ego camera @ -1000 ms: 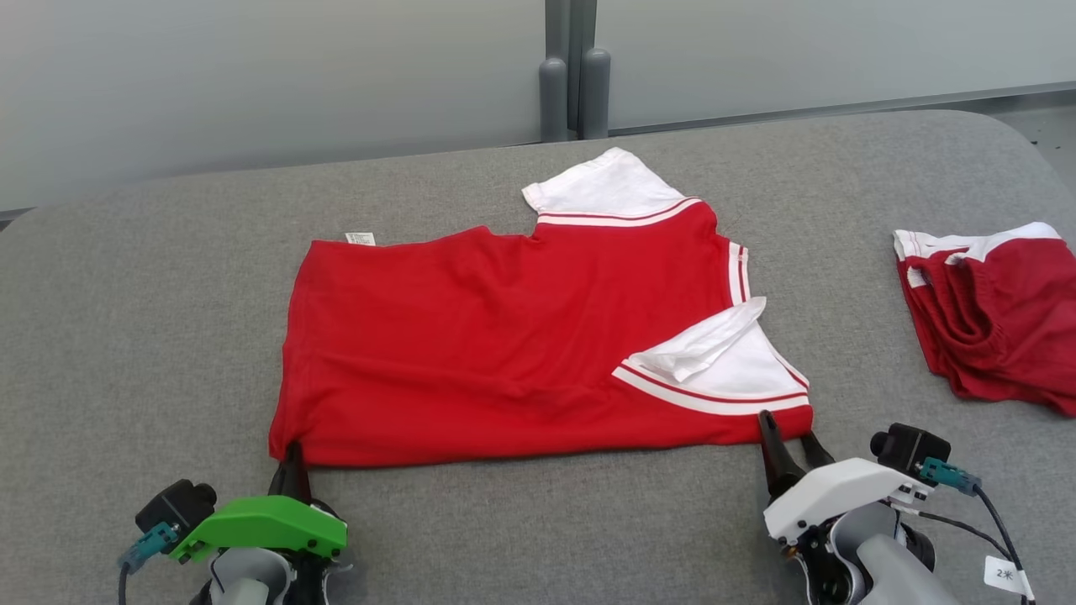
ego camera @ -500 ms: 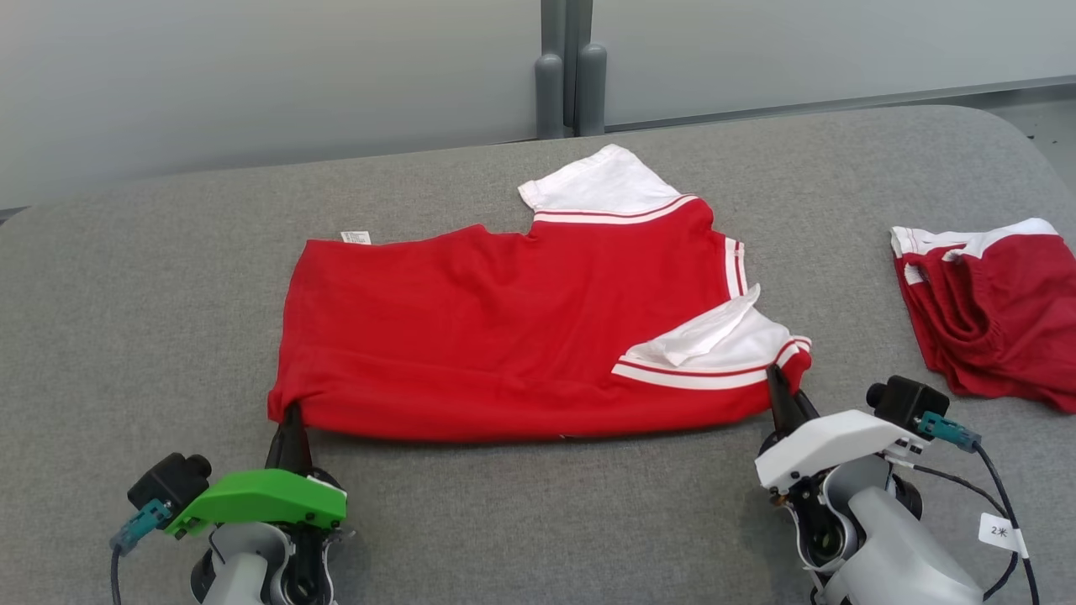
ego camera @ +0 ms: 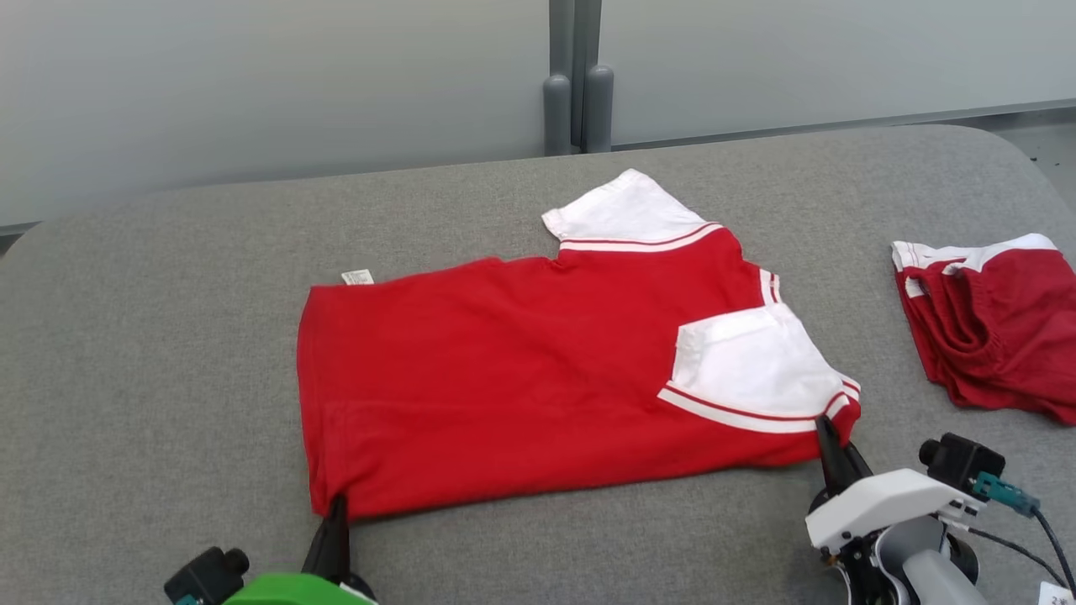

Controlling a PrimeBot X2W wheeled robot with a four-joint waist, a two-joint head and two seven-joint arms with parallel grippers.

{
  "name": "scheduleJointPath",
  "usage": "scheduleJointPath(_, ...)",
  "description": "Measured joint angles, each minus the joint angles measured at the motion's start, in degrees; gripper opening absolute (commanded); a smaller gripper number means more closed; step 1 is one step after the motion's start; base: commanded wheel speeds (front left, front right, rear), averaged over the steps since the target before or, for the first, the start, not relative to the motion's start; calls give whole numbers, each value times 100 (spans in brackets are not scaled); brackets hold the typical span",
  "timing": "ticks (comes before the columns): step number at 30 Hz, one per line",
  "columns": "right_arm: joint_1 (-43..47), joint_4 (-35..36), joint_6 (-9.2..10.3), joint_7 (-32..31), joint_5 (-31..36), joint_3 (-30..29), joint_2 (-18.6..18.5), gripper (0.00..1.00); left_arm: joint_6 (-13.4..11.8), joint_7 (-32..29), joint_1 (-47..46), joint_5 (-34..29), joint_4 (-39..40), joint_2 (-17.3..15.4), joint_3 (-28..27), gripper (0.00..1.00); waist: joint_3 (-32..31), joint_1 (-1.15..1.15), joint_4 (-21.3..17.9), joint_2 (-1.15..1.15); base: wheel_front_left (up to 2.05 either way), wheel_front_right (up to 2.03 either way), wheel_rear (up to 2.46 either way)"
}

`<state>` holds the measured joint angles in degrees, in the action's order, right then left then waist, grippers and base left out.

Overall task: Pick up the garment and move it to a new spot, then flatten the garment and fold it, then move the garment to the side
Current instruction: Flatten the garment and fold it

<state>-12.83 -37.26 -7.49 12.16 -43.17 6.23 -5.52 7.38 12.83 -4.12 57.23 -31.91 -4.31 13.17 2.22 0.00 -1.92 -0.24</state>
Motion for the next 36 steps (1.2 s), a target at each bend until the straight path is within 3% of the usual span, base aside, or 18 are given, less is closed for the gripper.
scheduleJointPath(5,359,194,-1,-221,272,-324,27,0,-7,-119,383,19,130,-261,21,0,-101,0,-11,0,0,0,0)
scheduleJointPath(16,793,506,-4,-457,771,-760,201,0,-212,-199,710,-123,363,-333,198,0,-268,0,-39,0,0,0,0)
scheduleJointPath(17,822,516,-4,-460,802,-787,221,32,-250,-198,736,-155,356,-339,216,13,-278,0,-39,0,0,0,0)
scheduleJointPath(18,848,517,-4,-489,827,-817,237,78,-294,-193,752,-216,353,-352,250,38,-287,0,-39,0,0,0,0)
scheduleJointPath(19,884,522,-4,-503,857,-845,247,100,-334,-191,768,-304,353,-375,298,72,-297,0,-39,0,0,0,0)
scheduleJointPath(20,924,523,-4,-504,872,-877,250,100,-365,-168,788,-379,349,-397,331,100,-307,0,-38,0,0,0,0)
scheduleJointPath(28,1159,559,0,-495,1096,-1196,264,100,-713,-64,969,-1015,290,-778,589,100,-382,0,-37,0,0,0,0)
scheduleJointPath(36,1227,982,0,-425,1466,-1506,266,100,-869,-54,1053,-1084,600,-1136,458,100,-433,0,-47,0,0,0,0)
